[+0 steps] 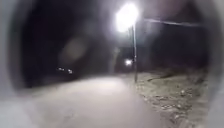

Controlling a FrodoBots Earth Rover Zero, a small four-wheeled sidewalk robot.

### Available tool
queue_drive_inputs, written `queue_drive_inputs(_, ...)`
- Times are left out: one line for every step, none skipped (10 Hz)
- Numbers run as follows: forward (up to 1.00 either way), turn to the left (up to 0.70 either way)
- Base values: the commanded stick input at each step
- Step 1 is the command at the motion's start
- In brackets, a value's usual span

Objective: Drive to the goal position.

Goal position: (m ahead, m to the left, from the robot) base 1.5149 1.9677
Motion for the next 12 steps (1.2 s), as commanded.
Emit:
queue_drive_inputs(1.0, 0.0)
queue_drive_inputs(1.0, 0.0)
queue_drive_inputs(1.0, 0.0)
queue_drive_inputs(1.0, 0.0)
queue_drive_inputs(1.0, 0.0)
queue_drive_inputs(1.0, 0.0)
queue_drive_inputs(1.0, 0.0)
queue_drive_inputs(1.0, 0.0)
queue_drive_inputs(1.0, 0.0)
queue_drive_inputs(1.0, 0.0)
queue_drive_inputs(1.0, 0.0)
queue_drive_inputs(1.0, 0.0)
